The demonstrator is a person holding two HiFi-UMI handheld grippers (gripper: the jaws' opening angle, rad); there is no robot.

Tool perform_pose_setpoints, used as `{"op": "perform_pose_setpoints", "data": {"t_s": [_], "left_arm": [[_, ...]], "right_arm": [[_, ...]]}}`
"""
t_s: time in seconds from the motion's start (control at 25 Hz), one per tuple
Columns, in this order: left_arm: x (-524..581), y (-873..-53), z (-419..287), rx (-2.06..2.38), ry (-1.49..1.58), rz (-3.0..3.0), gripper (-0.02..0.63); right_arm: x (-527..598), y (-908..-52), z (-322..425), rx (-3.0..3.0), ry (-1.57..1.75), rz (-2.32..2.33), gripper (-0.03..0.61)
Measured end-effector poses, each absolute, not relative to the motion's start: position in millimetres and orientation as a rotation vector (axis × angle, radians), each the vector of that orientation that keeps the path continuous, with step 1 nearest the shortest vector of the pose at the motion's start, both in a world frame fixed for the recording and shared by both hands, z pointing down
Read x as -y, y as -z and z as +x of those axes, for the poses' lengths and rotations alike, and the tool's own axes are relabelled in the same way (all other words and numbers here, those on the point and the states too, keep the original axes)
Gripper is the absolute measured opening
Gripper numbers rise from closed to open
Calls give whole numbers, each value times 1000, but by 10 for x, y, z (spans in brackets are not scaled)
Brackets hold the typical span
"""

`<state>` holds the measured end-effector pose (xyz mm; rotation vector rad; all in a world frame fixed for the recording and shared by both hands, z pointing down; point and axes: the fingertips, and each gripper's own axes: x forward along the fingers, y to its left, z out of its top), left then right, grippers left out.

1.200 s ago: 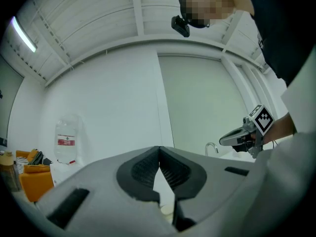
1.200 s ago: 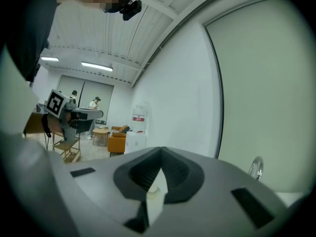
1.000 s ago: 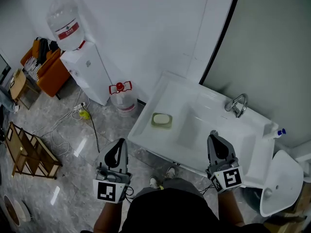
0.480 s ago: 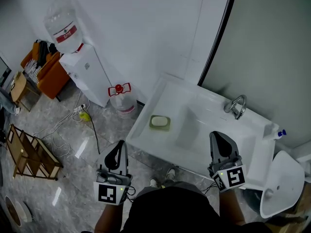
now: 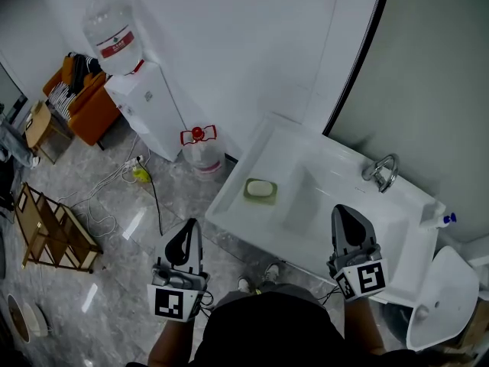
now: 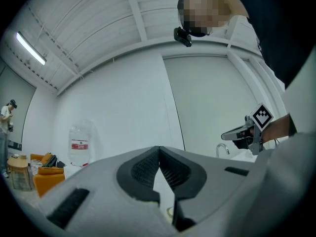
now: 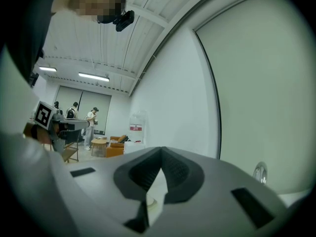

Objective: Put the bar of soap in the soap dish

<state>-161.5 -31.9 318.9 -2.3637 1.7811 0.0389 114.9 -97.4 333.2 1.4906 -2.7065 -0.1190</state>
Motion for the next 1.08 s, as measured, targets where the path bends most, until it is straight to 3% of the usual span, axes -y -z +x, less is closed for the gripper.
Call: {"op": "perform_pose_setpoints", "data": {"t_s": [1.08], "left_arm": [[462, -3385, -1545, -1790, -21, -2429, 20]], "right_arm": [[1042, -3500, 1016, 2671, 164, 1390, 11]]}}
